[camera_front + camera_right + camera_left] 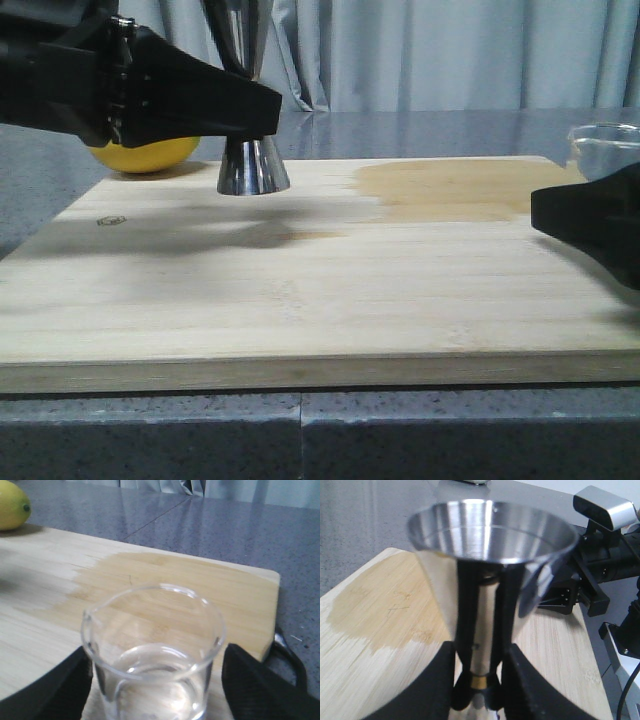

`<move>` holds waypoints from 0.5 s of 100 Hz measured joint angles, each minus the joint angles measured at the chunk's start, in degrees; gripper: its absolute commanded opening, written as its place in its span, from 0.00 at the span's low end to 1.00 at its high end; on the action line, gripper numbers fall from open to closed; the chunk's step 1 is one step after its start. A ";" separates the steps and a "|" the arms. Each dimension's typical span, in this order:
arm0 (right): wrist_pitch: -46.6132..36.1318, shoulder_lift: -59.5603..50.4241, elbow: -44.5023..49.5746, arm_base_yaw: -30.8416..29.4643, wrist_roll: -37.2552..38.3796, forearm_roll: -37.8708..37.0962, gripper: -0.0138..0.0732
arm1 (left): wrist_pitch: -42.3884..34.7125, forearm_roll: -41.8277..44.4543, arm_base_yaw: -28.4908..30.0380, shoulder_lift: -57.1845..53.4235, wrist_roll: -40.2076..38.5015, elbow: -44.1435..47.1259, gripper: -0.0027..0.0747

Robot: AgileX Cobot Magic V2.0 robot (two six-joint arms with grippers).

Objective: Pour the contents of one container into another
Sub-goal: 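Lower the right gripper around the clear glass beaker, then close the right gripper on the beaker and lift it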

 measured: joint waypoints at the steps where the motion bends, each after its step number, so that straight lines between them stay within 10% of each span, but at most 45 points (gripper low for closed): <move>1: -0.12 0.02 0.00 0.00 0.00 0.00 0.72 | 0.00 0.00 0.00 0.00 0.00 0.00 0.17; 50: -4.47 0.82 0.00 0.00 0.00 0.00 0.72 | 0.00 0.00 0.00 0.00 0.00 0.00 0.17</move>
